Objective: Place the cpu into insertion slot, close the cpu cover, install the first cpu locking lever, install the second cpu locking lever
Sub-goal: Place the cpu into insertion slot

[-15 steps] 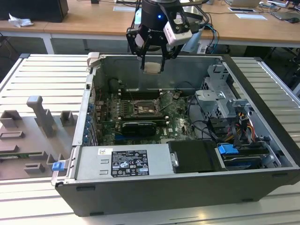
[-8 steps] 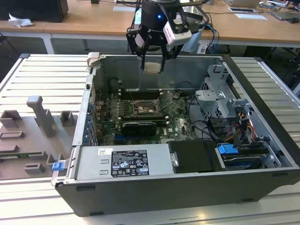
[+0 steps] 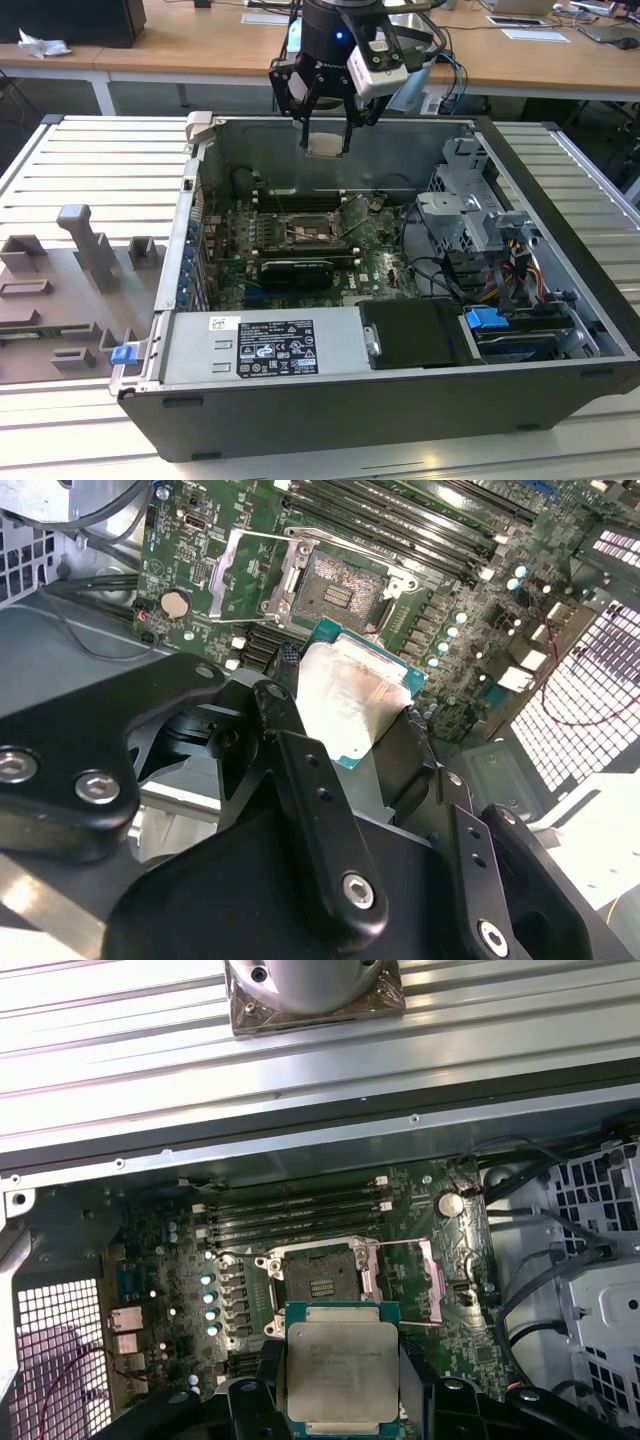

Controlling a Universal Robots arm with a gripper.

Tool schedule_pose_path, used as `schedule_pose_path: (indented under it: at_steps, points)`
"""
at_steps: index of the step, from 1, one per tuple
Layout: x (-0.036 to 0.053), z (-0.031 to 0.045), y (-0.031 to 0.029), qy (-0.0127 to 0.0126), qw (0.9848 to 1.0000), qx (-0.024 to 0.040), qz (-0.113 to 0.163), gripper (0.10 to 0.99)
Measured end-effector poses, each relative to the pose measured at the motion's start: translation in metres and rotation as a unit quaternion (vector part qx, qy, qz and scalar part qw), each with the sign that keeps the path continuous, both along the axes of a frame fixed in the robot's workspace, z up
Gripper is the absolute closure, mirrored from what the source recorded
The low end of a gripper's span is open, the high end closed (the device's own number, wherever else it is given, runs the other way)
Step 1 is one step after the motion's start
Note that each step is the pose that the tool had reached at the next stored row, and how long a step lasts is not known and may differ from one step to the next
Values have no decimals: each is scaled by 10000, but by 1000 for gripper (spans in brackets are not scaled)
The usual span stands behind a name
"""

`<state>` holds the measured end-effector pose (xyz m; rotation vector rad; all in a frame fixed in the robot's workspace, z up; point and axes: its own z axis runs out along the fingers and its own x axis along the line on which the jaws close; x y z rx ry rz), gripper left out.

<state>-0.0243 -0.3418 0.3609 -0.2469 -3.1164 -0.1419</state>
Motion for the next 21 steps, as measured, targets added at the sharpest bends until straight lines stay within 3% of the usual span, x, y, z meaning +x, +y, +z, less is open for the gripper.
schedule_pose_path:
  at_steps: [21]
  points:
    - [-2, 0, 0, 0, 9999, 0, -163, 545]
